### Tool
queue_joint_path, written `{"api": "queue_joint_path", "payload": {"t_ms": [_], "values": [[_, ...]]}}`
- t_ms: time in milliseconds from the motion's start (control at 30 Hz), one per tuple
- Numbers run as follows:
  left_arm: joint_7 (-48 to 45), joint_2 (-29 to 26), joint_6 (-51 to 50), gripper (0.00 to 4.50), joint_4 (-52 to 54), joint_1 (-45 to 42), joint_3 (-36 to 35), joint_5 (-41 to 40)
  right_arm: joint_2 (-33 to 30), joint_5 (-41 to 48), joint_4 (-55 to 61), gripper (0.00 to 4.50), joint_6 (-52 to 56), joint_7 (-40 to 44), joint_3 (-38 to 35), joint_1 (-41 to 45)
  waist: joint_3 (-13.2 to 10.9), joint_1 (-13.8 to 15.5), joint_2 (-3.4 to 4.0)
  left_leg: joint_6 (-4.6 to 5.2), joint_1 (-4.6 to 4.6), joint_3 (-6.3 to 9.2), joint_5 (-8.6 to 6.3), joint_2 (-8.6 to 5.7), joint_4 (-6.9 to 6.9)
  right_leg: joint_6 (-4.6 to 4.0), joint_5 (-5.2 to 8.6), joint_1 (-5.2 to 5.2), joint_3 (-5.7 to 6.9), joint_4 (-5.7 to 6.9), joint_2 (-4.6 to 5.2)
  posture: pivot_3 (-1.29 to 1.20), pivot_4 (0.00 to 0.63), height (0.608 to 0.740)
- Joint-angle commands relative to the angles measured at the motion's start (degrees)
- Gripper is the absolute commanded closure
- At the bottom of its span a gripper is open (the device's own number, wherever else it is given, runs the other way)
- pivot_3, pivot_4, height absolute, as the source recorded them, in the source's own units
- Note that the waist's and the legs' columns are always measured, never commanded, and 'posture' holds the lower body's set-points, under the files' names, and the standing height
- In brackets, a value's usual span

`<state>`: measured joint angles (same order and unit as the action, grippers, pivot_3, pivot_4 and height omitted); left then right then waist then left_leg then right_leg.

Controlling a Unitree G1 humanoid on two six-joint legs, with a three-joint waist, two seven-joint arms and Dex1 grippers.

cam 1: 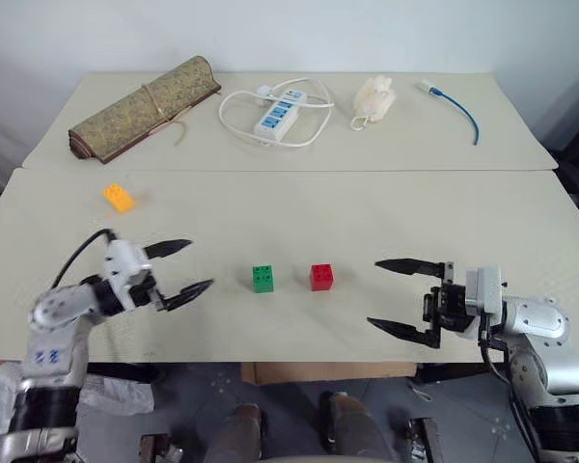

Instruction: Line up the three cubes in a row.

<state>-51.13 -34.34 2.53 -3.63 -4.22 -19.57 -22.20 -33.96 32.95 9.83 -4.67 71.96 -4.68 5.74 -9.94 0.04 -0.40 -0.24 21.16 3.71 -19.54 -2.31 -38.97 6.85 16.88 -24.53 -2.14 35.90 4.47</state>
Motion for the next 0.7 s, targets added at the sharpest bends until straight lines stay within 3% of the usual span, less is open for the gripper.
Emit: {"api": "queue_joint_path", "payload": {"t_ms": [33, 200, 367, 533, 700], "values": [[14.0, 4.3, 0.1, 0.02, 2.5, 3.9, -10.8, -1.7, 2.6, 2.7, 4.8, 0.0, 2.3, -3.6, 0.8, 1.3, 0.0, 0.2, 0.0, 0.0, 0.0, 0.01, 0.0, -0.01, -0.01, 0.0, 0.0, 0.0, 0.01, 0.01, 0.01, 0.0, 0.15, 0.74], [28.9, 13.3, -0.6, 0.02, 4.8, 10.9, -20.9, -3.7, 6.5, 2.8, 8.0, 0.0, 2.2, -8.1, 1.0, 3.7, 0.0, 0.0, -0.03, -0.01, 0.0, 0.0, -0.02, -0.02, 0.01, 0.0, 0.0, 0.0, 0.08, -0.03, 0.0, 0.0, 0.15, 0.74], [33.2, 18.7, -2.0, 0.02, 7.3, 16.2, -22.0, -6.1, 6.1, 2.0, 7.0, 0.0, 1.8, -9.6, -0.1, 5.3, 0.1, 0.4, -0.11, 0.0, -0.01, 0.03, -0.03, -0.03, 0.0, 0.0, 0.0, 0.06, 0.09, -0.05, 0.02, 0.0, 0.15, 0.74], [35.1, 18.5, -5.0, 0.02, 10.2, 14.0, -18.7, -6.2, 4.8, 1.1, 5.3, 0.0, 1.0, -8.6, -0.5, 5.6, 0.1, 1.3, -0.14, 0.03, -0.02, 0.04, -0.06, -0.07, -0.01, 0.0, 0.0, 0.09, 0.1, -0.08, 0.04, 0.0, 0.15, 0.74], [38.7, 12.6, -11.2, 0.02, 6.7, 2.7, -14.8, -3.5, 4.4, 1.5, 5.1, 0.0, 2.1, -7.7, 0.2, 5.8, 0.1, 1.4, -0.14, 0.01, -0.03, 0.03, -0.05, -0.07, 0.0, 0.0, 0.0, 0.07, 0.2, -0.04, 0.0, 0.0, 0.15, 0.74]]}}
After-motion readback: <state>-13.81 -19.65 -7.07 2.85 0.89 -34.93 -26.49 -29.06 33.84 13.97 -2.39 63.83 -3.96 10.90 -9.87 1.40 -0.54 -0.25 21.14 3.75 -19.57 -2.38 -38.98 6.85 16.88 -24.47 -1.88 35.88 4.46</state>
